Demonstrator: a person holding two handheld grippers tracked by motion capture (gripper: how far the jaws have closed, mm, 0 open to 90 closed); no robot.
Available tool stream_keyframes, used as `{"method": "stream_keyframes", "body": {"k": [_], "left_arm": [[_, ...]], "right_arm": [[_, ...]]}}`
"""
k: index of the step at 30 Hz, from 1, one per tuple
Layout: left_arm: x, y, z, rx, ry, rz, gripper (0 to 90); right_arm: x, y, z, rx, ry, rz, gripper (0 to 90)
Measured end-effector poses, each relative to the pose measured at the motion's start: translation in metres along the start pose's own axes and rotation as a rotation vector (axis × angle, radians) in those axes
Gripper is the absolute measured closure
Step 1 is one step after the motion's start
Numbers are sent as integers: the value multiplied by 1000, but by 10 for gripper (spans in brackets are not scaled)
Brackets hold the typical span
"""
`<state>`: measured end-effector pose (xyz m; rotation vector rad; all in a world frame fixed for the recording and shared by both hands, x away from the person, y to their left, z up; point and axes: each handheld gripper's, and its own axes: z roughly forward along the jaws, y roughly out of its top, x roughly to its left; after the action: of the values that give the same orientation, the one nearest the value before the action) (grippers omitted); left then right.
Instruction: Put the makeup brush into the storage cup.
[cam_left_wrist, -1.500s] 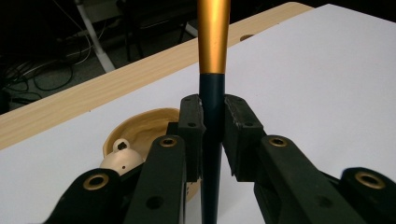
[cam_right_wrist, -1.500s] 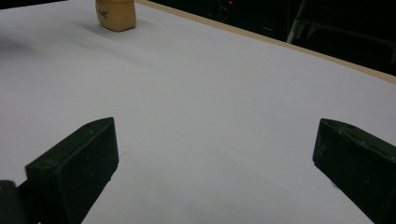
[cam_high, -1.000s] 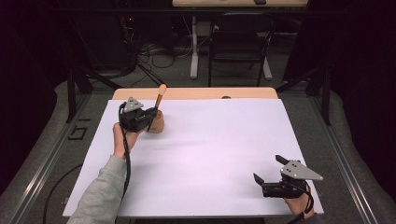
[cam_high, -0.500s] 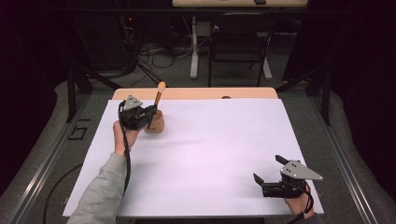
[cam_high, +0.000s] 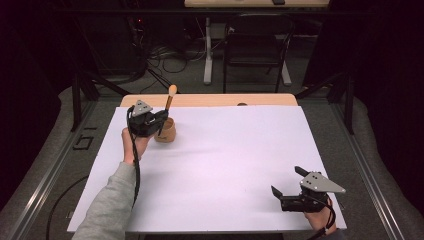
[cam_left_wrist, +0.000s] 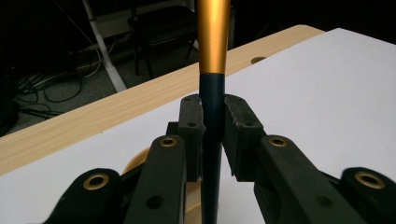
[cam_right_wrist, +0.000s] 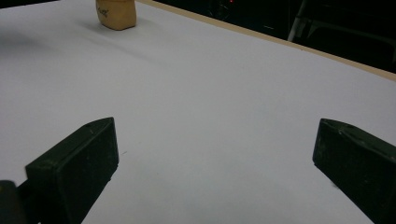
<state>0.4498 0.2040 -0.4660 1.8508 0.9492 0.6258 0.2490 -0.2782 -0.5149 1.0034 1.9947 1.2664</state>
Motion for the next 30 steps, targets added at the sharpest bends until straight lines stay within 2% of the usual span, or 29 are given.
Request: {"method": "stream_keyframes", "body": {"k": [13,30], "left_arm": [[-1,5,4,-26,10,10,781],[1,8,7,-97,39,5,781]], "right_arm": [[0,-1,0,-8,-5,1,0],[0,-1,0,-8,-4,3,0]]}}
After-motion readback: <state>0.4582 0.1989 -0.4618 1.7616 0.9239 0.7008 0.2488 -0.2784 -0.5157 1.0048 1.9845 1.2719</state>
